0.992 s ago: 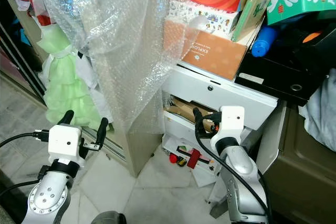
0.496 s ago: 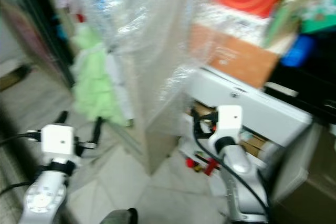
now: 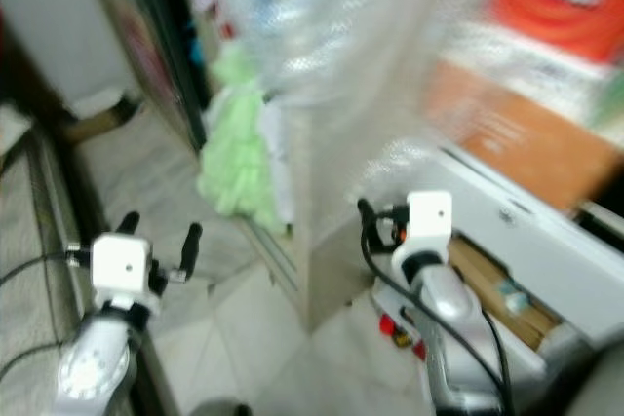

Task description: Clean up the room

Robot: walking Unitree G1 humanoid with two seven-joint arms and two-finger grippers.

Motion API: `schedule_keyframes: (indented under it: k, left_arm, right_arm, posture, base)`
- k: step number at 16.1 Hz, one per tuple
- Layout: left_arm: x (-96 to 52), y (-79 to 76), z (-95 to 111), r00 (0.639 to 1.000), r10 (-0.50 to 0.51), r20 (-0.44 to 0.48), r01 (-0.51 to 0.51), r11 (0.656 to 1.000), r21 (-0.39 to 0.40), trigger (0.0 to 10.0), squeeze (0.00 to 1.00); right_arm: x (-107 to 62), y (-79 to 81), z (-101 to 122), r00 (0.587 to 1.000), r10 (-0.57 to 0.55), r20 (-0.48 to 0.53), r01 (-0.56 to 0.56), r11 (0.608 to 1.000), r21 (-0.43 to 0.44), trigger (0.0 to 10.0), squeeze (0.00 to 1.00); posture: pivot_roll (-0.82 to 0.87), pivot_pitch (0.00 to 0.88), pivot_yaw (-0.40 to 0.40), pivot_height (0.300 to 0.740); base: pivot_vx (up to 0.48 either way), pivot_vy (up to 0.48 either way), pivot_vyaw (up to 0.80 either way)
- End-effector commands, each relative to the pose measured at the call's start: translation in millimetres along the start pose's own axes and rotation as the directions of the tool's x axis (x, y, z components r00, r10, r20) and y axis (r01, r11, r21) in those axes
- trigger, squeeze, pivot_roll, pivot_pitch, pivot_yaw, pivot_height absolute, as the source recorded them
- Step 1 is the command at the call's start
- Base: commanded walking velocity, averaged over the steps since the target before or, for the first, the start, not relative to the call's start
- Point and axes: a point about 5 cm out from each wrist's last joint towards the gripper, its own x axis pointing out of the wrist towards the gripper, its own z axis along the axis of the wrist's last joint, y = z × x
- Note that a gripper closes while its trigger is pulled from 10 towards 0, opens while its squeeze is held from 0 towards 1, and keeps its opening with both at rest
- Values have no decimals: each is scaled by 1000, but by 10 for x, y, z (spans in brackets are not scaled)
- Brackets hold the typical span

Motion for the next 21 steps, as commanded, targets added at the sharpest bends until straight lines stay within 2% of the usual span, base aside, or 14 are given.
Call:
schedule_keyframes:
  k: [1, 18, 20, 21]
  left_arm:
    - [-1, -3, -13, 1000, 2, -10, -2, 1000, -6, 10000, 0]
    - [20, -22, -2, 1000, 15, -10, -15, 999, 31, 10000, 0]
    - [9, -44, 19, 1000, -4, 0, 4, 998, 57, 10000, 0]
    - [-16, -73, 58, 999, -32, 8, 31, 996, 82, 10000, 0]
  right_arm:
    - [-4, 1, 5, 1000, 9, -2, -9, 1000, -5, 10000, 0]
    - [21, -8, -4, 1000, 30, -7, -30, 999, -21, 10000, 0]
    - [-45, -78, 12, 1000, 21, -2, -21, 998, -54, 10000, 0]
    - [-192, -210, -12, 1000, 9, -23, -11, 997, -81, 10000, 0]
  posture:
    - [-39, 0, -14, 740]
    - [-45, 0, -27, 740]
    - [-43, 0, -26, 740]
    - [-43, 0, -26, 740]
  base:
    - [0, 0, 800]
    - [0, 0, 800]
    - [0, 0, 800]
    - [0, 0, 800]
